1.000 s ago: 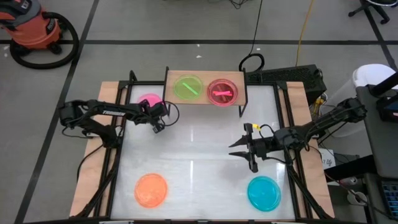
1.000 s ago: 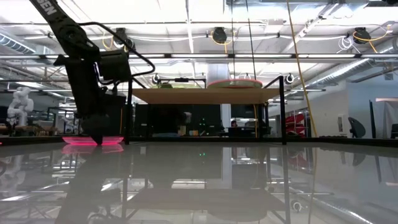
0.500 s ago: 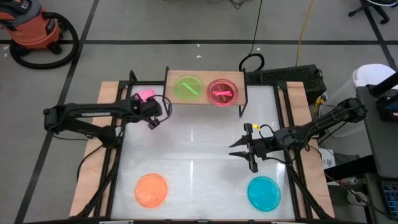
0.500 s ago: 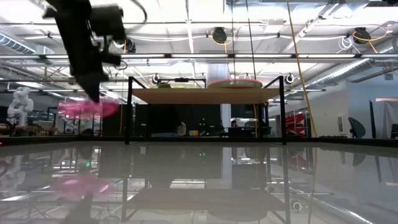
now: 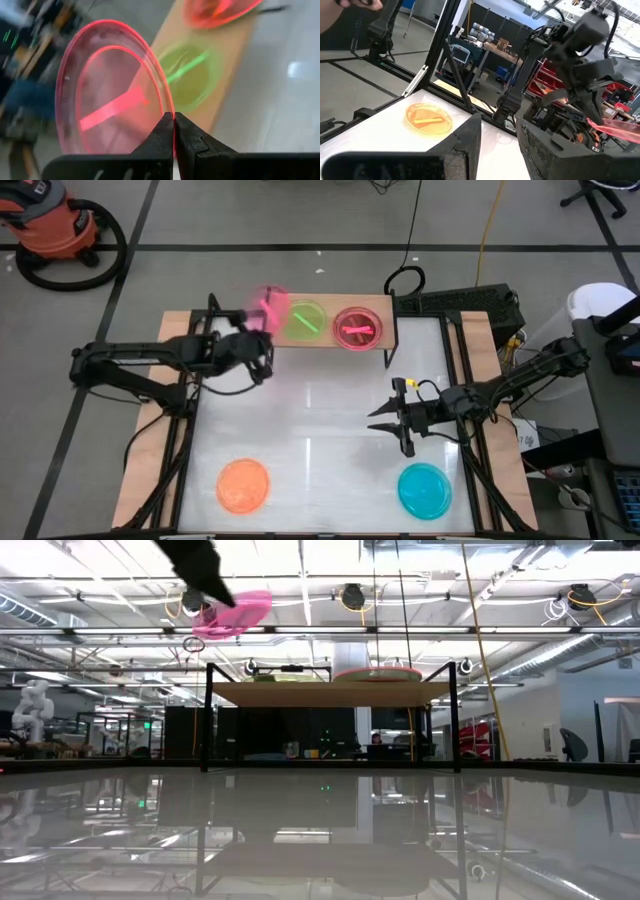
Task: Place and stack plates onto a shelf
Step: Stack the pink plate on top of the green plate on the shelf
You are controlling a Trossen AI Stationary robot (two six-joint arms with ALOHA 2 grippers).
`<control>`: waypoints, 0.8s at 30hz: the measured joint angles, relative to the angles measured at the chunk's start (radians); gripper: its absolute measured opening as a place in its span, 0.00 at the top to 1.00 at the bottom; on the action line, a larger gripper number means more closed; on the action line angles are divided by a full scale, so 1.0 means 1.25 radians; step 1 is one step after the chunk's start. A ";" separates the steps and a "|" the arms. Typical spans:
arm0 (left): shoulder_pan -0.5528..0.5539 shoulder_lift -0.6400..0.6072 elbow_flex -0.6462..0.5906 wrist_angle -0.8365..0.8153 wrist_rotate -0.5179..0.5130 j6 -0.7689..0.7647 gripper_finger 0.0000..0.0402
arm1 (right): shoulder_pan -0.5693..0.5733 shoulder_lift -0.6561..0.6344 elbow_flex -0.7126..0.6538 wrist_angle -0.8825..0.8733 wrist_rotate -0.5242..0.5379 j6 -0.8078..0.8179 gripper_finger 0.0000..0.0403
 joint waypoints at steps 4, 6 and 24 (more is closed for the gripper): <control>-0.018 0.092 0.063 0.032 0.027 0.102 1.00 | 0.000 0.000 0.000 0.001 0.000 0.000 0.74; -0.015 0.143 0.095 0.029 0.044 0.129 1.00 | 0.000 0.000 0.000 -0.002 0.000 0.001 0.74; 0.083 0.323 0.143 0.043 0.179 0.198 0.79 | 0.000 0.000 0.000 -0.021 0.001 0.021 0.74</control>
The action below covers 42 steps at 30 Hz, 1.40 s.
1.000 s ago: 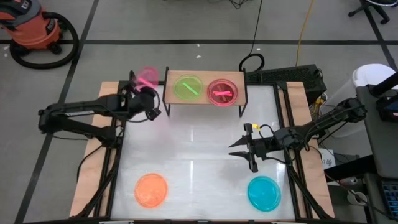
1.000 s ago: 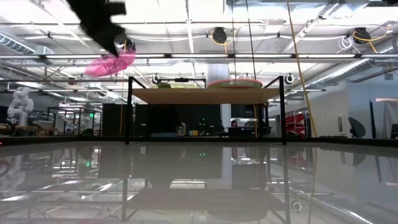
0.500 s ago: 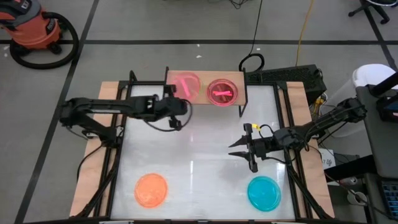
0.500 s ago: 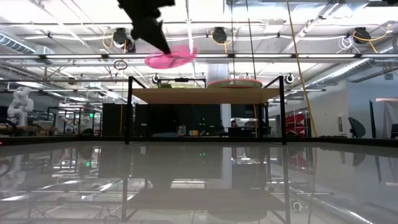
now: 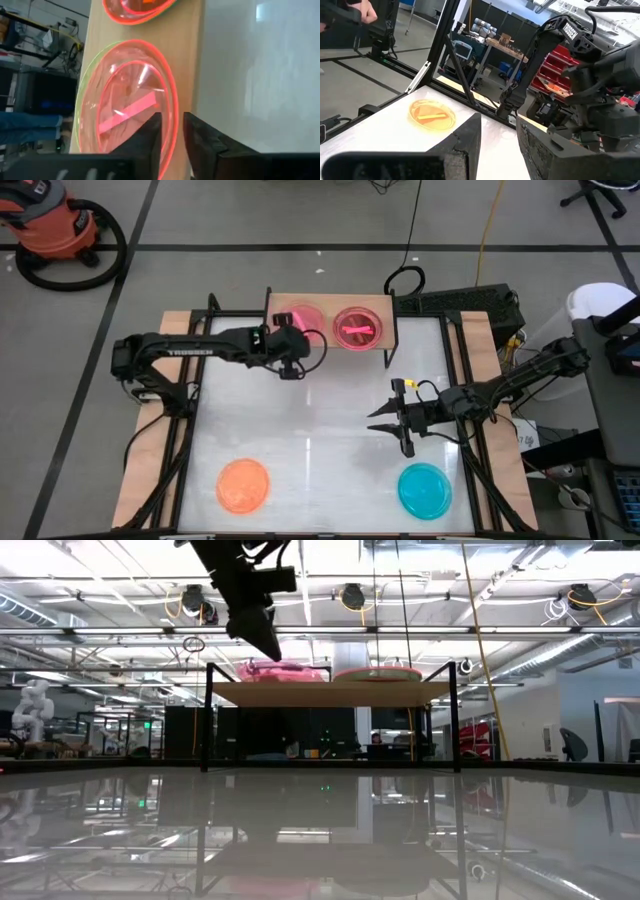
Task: Place and stack plates onto a shelf
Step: Stack the pink plate on top of the green plate on the shelf, then stack the blue plate on top of the pink plate on the shelf
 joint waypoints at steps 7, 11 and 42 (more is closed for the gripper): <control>-0.027 -0.036 0.000 -0.008 -0.063 -0.020 0.64 | 0.000 0.000 0.000 -0.010 0.003 0.042 0.74; -0.058 -0.140 0.000 -0.046 -0.126 -0.111 0.63 | 0.001 -0.005 0.000 -0.095 0.083 0.133 0.74; -0.338 -0.605 -0.735 1.049 -0.020 -0.176 0.63 | 0.001 0.213 0.283 -0.742 -0.156 0.537 0.74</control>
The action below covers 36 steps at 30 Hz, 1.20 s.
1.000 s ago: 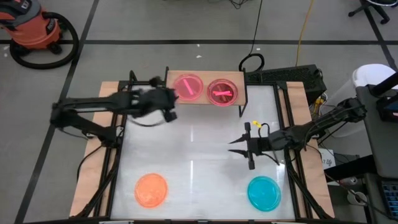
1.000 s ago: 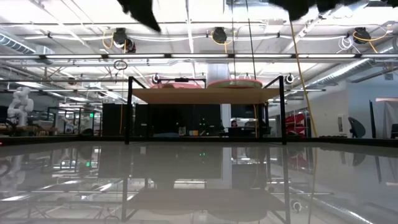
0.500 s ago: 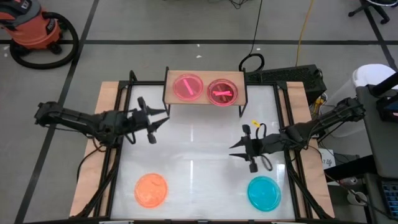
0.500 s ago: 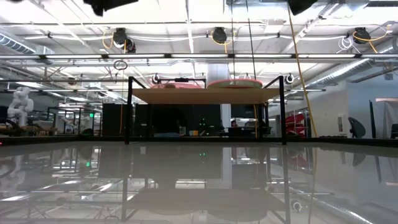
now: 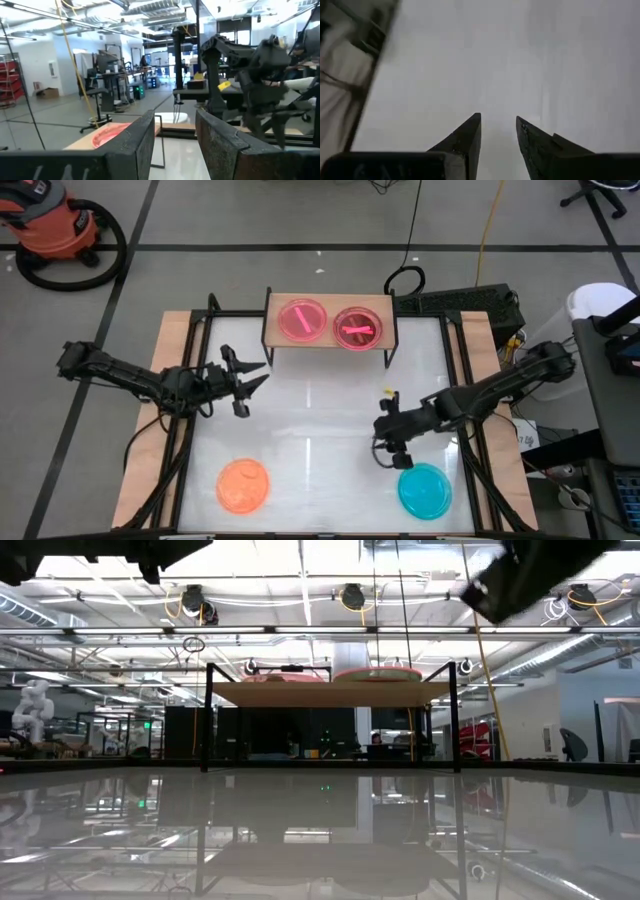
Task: Place and stack plates onto a shelf
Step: Stack the blue plate on top of the pink plate on the shelf
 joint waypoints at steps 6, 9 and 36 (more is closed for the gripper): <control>-0.014 0.000 0.000 -0.009 0.001 -0.013 0.63 | 0.031 0.055 -0.003 -0.132 -0.004 0.112 0.74; -0.021 0.000 0.000 -0.031 0.002 -0.027 0.63 | 0.044 0.069 -0.027 -0.143 -0.042 0.141 0.74; -0.023 0.000 0.000 -0.080 0.002 -0.085 0.63 | 0.146 0.066 -0.245 0.025 -0.186 0.371 0.74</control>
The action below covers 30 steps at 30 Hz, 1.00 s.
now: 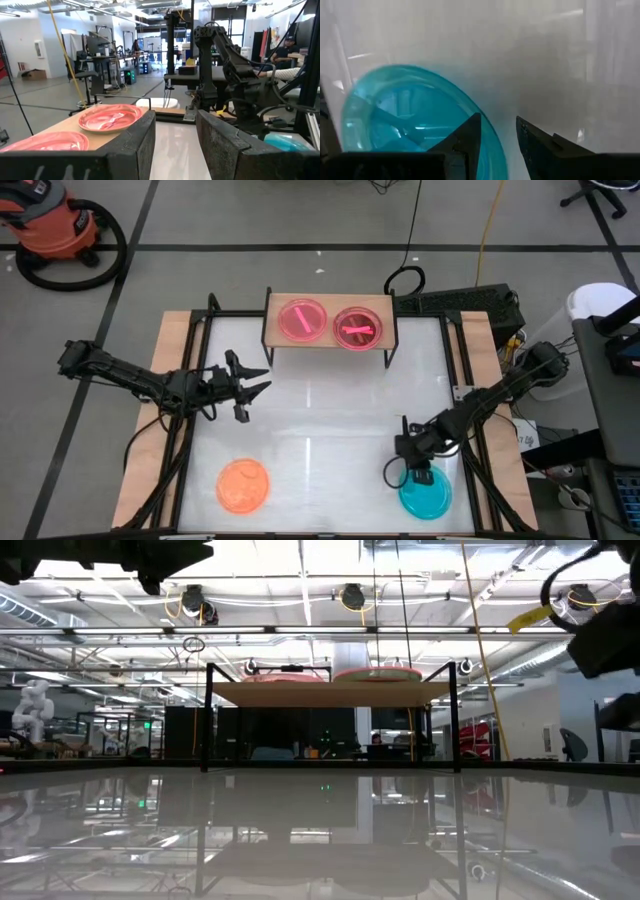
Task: Place and stack plates onto a shelf
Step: Stack the blue plate on top of the pink plate on the shelf
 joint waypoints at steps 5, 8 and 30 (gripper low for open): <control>0.000 0.000 0.000 0.000 0.000 0.000 0.63 | 0.008 -0.002 -0.029 0.006 -0.016 0.036 0.74; 0.000 0.000 0.000 0.000 0.000 0.000 0.63 | 0.010 -0.002 -0.035 0.004 -0.025 0.035 0.76; 0.006 0.055 -0.001 0.047 -0.001 0.001 0.63 | -0.070 -0.157 -0.038 0.131 0.210 -0.109 1.00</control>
